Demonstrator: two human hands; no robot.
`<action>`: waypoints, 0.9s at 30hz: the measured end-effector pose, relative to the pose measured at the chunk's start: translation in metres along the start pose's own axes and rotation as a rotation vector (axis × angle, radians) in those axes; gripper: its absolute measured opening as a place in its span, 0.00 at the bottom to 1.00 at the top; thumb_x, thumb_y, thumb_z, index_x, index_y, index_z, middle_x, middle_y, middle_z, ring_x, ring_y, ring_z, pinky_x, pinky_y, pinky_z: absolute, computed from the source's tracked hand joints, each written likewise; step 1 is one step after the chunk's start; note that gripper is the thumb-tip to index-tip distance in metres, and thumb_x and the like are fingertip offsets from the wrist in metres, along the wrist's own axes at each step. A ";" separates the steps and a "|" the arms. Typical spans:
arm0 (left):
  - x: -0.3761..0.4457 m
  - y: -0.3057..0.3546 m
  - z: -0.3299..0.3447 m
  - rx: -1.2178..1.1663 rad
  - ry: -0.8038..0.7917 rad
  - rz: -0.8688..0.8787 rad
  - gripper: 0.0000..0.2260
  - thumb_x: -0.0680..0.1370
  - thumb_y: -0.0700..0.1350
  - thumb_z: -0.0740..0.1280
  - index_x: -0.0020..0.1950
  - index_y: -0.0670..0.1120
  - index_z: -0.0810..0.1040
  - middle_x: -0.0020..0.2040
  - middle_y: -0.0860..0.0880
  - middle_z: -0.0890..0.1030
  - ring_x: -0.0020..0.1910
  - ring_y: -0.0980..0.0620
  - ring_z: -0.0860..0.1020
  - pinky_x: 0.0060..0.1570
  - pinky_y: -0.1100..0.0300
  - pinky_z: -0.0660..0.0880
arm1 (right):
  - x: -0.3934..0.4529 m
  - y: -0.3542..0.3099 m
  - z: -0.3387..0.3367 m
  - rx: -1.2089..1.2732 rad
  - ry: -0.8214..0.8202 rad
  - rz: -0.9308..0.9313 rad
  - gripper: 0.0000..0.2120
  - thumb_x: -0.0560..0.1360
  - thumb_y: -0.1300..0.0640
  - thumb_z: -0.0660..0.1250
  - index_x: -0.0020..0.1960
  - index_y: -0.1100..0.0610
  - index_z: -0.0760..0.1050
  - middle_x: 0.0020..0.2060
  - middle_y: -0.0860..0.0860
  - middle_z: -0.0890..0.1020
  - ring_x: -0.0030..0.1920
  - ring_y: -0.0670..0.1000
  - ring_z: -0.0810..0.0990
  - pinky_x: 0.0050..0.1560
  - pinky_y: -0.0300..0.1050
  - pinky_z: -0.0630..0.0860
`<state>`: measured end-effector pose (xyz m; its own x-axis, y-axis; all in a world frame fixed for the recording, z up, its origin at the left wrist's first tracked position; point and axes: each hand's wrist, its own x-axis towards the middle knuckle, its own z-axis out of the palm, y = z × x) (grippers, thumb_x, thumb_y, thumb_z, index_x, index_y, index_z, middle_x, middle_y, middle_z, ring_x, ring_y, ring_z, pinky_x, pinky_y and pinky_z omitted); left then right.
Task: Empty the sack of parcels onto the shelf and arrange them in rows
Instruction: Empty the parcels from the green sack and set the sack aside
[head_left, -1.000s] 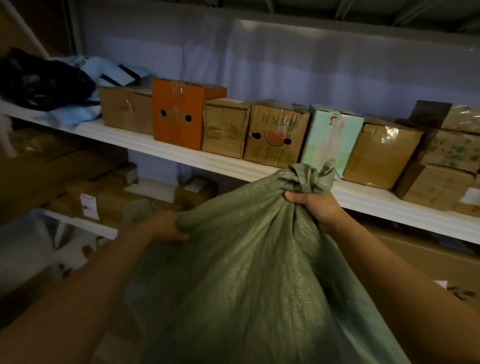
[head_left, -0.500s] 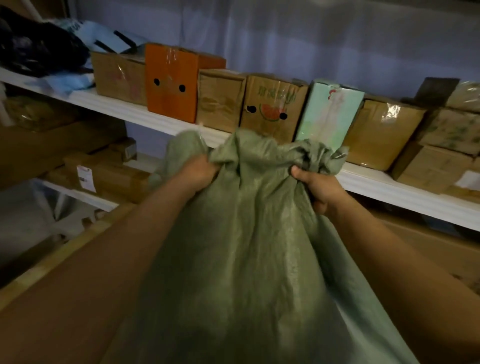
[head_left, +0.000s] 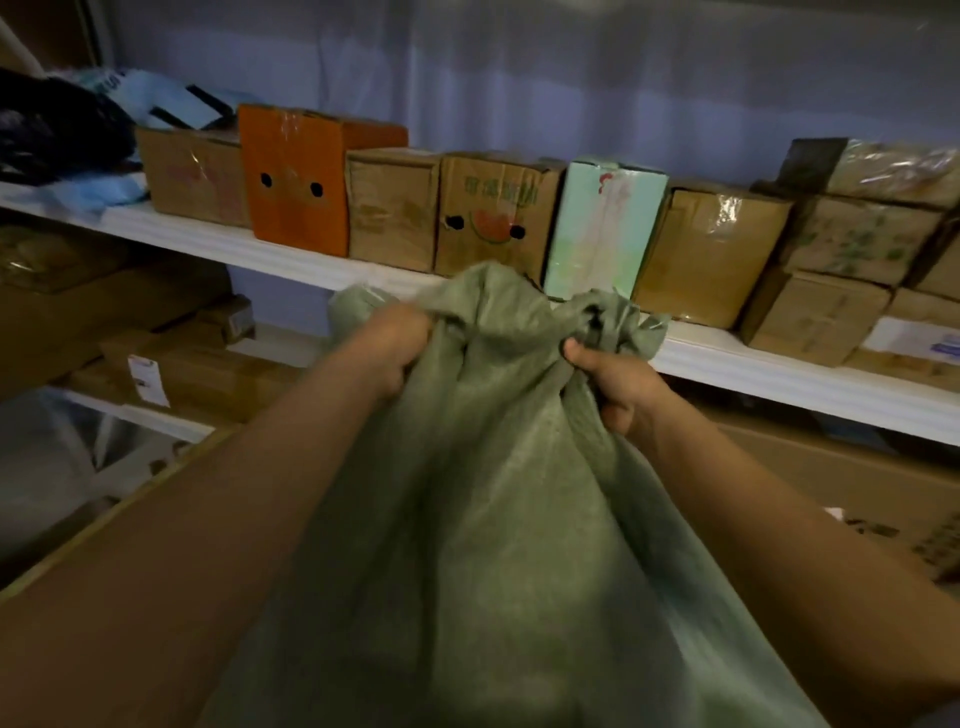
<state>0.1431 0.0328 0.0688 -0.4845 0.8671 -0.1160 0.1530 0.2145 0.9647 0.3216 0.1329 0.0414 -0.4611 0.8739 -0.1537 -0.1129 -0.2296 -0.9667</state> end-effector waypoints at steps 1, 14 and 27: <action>0.000 0.014 -0.002 -0.100 0.035 0.062 0.09 0.81 0.48 0.59 0.44 0.49 0.75 0.53 0.43 0.80 0.51 0.44 0.79 0.56 0.53 0.77 | 0.000 -0.006 0.004 0.031 -0.027 -0.036 0.11 0.78 0.59 0.64 0.60 0.59 0.76 0.54 0.57 0.83 0.54 0.57 0.81 0.54 0.54 0.77; 0.000 0.043 0.008 0.009 -0.033 0.372 0.08 0.79 0.41 0.62 0.46 0.42 0.80 0.49 0.39 0.83 0.51 0.41 0.81 0.56 0.46 0.77 | -0.012 -0.001 0.050 0.037 -0.381 -0.018 0.10 0.70 0.62 0.68 0.51 0.56 0.79 0.45 0.52 0.85 0.46 0.51 0.83 0.52 0.47 0.80; 0.018 -0.043 -0.045 0.203 0.113 0.091 0.59 0.43 0.72 0.74 0.70 0.50 0.66 0.70 0.47 0.70 0.68 0.43 0.69 0.67 0.43 0.67 | -0.013 -0.025 0.025 -0.080 0.063 -0.271 0.19 0.75 0.65 0.66 0.66 0.60 0.73 0.55 0.53 0.80 0.45 0.48 0.80 0.36 0.34 0.78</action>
<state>0.0887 0.0190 0.0361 -0.5524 0.8335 0.0074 0.3651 0.2340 0.9011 0.3086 0.1163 0.0727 -0.3680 0.9241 0.1029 -0.1541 0.0485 -0.9869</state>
